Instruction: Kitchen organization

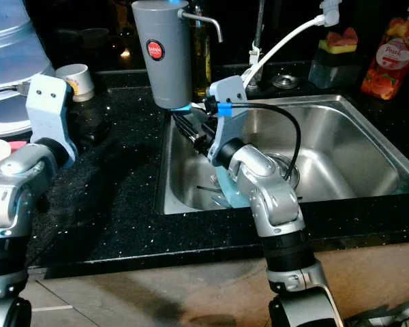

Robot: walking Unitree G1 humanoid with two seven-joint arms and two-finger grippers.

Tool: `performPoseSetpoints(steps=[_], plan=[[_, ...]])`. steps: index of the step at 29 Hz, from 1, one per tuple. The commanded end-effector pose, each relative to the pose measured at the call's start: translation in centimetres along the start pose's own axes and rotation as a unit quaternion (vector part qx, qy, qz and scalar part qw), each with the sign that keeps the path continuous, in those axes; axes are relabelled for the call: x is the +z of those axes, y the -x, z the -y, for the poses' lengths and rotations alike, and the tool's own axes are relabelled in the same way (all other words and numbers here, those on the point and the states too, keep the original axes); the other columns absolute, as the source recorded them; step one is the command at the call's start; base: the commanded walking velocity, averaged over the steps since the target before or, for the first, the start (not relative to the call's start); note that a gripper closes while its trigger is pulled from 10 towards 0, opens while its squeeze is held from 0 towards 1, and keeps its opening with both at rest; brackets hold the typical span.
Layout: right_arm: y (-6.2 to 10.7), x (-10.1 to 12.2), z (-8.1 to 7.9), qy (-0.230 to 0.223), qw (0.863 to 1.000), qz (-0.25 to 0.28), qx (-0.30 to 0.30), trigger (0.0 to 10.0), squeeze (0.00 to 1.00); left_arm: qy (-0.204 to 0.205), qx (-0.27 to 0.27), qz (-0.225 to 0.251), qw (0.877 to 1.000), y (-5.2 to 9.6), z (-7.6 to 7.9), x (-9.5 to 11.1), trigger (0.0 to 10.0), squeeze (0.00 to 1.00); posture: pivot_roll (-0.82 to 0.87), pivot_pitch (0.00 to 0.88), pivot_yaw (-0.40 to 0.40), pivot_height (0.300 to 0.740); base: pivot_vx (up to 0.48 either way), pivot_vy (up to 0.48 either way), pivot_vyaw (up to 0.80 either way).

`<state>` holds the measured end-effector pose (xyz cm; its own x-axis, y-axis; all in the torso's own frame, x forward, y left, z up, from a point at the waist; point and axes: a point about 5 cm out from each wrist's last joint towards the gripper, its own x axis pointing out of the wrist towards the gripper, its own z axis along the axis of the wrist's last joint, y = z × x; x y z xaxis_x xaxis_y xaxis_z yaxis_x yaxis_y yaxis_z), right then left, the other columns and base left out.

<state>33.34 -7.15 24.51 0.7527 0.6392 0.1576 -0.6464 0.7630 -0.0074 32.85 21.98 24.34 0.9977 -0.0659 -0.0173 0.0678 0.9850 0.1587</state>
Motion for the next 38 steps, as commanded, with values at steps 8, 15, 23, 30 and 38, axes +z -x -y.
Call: performPoseSetpoints(steps=[8,15,23,30,38], plan=[[0.0,-0.4,1.2,0.025,0.999,-0.013,-0.045,10.0,0.00,-0.001,-0.007,0.016,1.000,-0.1,0.6,0.3,10.0,0.00,0.03,0.000,0.022,0.740,0.000,0.000,0.00],[-0.2,-0.2,1.6,0.029,0.998,-0.009,-0.064,10.0,0.00,-0.007,-0.012,0.015,1.000,-0.4,0.8,0.3,10.0,0.00,0.02,0.000,0.023,0.740,0.000,0.000,0.00],[0.3,-0.5,2.5,0.032,0.995,-0.022,-0.093,10.0,0.00,-0.006,0.106,-0.031,0.994,0.3,-2.9,-1.3,10.0,0.91,0.01,0.000,0.019,0.740,0.000,0.000,0.00],[0.4,-0.7,2.5,0.036,0.995,-0.028,-0.091,10.0,0.00,-0.035,0.183,-0.078,0.979,1.4,-6.4,-2.5,10.0,1.00,0.01,0.000,0.017,0.740,0.000,0.000,0.00],[0.2,-1.1,2.0,0.041,0.996,-0.042,-0.074,10.0,0.00,-0.040,0.245,-0.111,0.962,3.0,-9.3,-3.7,10.0,0.00,0.01,0.000,0.008,0.740,0.000,0.000,0.00]])
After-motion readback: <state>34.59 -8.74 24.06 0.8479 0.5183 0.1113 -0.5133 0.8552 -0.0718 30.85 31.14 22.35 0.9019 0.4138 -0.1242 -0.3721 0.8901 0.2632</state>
